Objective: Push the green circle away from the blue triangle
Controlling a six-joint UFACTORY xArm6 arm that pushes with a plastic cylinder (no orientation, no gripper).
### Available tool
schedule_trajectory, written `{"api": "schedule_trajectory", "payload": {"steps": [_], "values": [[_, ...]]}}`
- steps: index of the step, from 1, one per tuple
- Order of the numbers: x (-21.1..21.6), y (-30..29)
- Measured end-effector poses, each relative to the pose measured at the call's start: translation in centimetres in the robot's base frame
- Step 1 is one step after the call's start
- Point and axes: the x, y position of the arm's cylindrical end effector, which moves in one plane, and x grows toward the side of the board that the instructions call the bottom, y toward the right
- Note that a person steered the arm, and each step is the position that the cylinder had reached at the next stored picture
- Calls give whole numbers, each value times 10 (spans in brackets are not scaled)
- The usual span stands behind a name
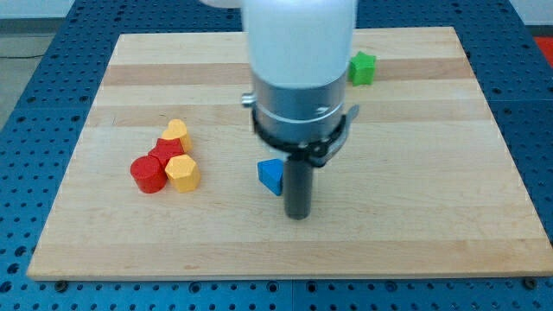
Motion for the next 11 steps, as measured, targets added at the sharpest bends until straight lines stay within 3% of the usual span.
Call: {"api": "schedule_trajectory", "payload": {"steps": [2,5,11], "values": [[-38,25],[-36,-17],[-190,66]]}}
